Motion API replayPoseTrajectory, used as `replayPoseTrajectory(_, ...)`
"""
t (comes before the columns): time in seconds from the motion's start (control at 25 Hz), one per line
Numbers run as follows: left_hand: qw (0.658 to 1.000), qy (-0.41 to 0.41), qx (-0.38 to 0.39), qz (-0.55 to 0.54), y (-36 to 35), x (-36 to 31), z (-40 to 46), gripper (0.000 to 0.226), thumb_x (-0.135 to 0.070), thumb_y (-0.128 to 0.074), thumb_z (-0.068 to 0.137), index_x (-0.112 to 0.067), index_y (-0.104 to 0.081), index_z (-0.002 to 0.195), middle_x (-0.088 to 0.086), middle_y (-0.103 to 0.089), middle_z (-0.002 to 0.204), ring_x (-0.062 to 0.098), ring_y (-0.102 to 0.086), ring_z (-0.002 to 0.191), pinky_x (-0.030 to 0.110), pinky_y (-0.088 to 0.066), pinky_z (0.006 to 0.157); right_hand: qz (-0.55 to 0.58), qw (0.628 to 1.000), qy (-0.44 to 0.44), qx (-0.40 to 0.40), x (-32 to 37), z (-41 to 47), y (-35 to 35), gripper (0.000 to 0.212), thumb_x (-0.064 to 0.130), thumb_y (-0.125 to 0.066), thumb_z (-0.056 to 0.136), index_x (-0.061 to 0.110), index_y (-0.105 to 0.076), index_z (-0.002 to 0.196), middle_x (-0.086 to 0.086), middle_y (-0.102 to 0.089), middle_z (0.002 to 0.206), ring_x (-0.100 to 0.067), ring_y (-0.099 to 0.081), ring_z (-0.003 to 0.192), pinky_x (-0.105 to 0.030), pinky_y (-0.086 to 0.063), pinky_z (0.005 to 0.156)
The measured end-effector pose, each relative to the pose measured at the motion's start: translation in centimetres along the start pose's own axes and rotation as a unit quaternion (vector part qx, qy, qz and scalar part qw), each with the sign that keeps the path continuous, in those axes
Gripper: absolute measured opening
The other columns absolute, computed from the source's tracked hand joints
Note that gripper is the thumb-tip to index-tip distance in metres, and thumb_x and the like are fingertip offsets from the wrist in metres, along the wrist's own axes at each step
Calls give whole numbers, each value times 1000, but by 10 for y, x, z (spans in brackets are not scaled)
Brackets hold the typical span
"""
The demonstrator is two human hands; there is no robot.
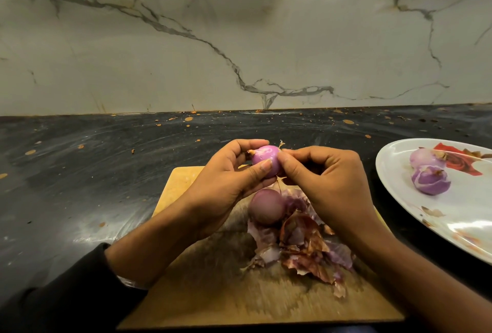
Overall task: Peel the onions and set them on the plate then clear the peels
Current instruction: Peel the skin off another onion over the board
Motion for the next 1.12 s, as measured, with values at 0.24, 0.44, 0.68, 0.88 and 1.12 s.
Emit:
replayPoseTrajectory(0.24,1000,-5,-7,-3,1,0,1,53,-12,-68,72,-7,-57,123,18,-63,126,26,-69,110,29,-59,85,0,1000,-6,11,-2,1,0,14,17,-72,91,13,-79,102,4,-79,86,-11,-75,78,-34,-63,71)
replayPoseTrajectory(0.44,1000,-12,-12,22,1,0,1,52,-12,-69,71,-8,-58,121,17,-64,123,28,-68,109,31,-59,87,-22,1000,-5,16,0,0,-2,15,15,-72,89,12,-79,101,7,-78,91,-3,-73,84,-25,-61,75)
replayPoseTrajectory(0.68,999,-19,-13,46,0,1,0,51,-12,-70,71,-10,-58,120,13,-65,121,26,-70,105,34,-60,87,-52,998,-4,-20,3,-2,2,5,15,-77,85,17,-80,88,9,-75,73,-7,-73,70,-27,-61,66)
replayPoseTrajectory(0.88,1000,-5,19,-10,-3,2,1,46,-10,-62,81,-8,-56,126,16,-65,125,26,-69,110,33,-58,90,-16,998,-45,-31,-2,-1,5,7,9,-77,84,16,-74,82,0,-75,70,-15,-74,66,-41,-63,67)
replayPoseTrajectory(1.12,1000,-6,14,6,-3,1,2,45,-15,-65,79,-9,-60,123,19,-65,124,30,-67,112,34,-57,92,31,998,-55,-5,0,-1,0,8,7,-76,85,14,-73,85,-4,-75,74,-18,-74,69,-32,-63,65)
Point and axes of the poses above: each hand's wrist, its own z-axis towards the middle knuckle, its own y-axis out of the back of the hand, x = y × z, the point moved 6 cm from there along z, towards the middle knuckle
